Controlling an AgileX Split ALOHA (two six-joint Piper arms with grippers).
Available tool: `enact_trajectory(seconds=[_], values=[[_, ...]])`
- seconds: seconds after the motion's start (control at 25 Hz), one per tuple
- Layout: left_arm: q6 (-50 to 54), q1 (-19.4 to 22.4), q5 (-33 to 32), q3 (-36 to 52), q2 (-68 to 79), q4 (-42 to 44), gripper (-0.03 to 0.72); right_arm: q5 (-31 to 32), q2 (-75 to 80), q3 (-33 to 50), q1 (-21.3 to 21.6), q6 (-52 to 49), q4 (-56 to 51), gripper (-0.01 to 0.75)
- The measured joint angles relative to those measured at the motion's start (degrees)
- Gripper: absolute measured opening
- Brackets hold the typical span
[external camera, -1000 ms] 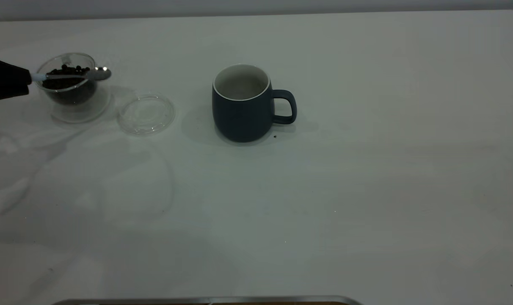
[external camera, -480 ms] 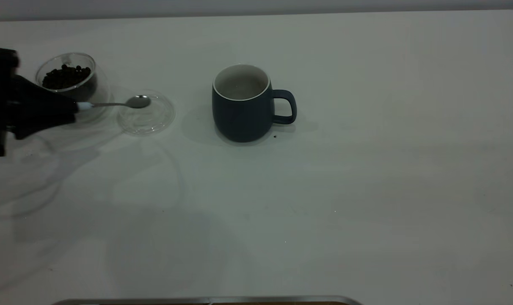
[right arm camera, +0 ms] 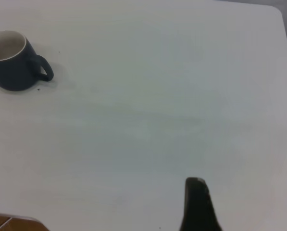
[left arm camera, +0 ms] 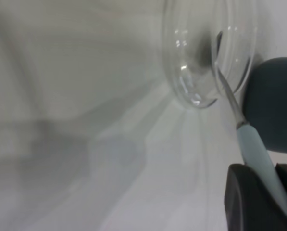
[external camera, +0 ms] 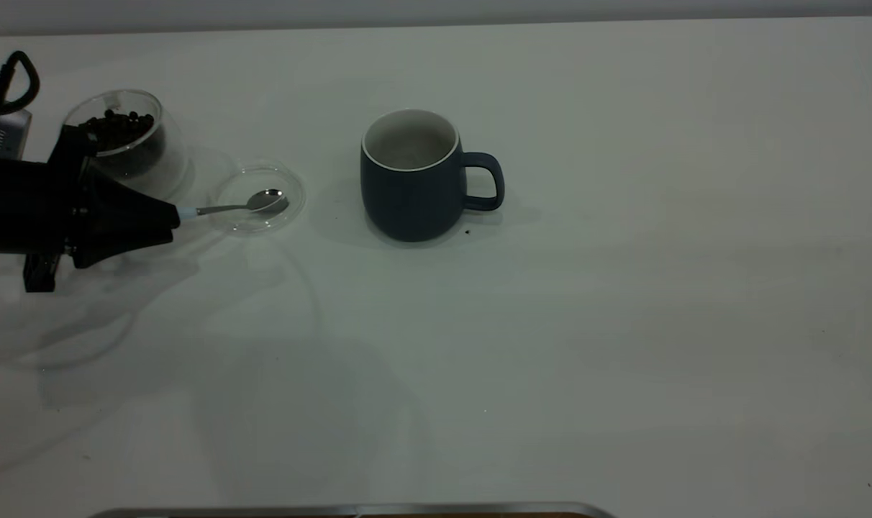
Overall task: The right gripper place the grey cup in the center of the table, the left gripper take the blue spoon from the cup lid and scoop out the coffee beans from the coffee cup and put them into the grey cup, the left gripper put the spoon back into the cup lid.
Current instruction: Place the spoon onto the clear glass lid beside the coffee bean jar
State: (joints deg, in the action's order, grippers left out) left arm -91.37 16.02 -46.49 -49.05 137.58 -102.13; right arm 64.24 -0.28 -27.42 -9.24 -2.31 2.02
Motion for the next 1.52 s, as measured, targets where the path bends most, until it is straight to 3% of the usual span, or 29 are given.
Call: enact_trajectory(seconds=[0.88,1.04,1.28,1.52], values=[[-1.51,0.00,0.51,0.00,0.00,0.00,0.137,0.00,0.00,0.00,0.00,0.00,0.00,0.531],[-1.51,0.00,0.68,0.00,0.00,0.00,0.227,0.00,0.00,0.00,0.00,0.00,0.00,0.531],[-1.51,0.00,0.72,0.00,0.00,0.00,0.471,0.00,0.00,0.00,0.00,0.00,0.00,0.531],[-1.76,0.00,0.72,0.00,0.00,0.00,0.537,0.00,0.00,0.00,0.00,0.00,0.00,0.531]])
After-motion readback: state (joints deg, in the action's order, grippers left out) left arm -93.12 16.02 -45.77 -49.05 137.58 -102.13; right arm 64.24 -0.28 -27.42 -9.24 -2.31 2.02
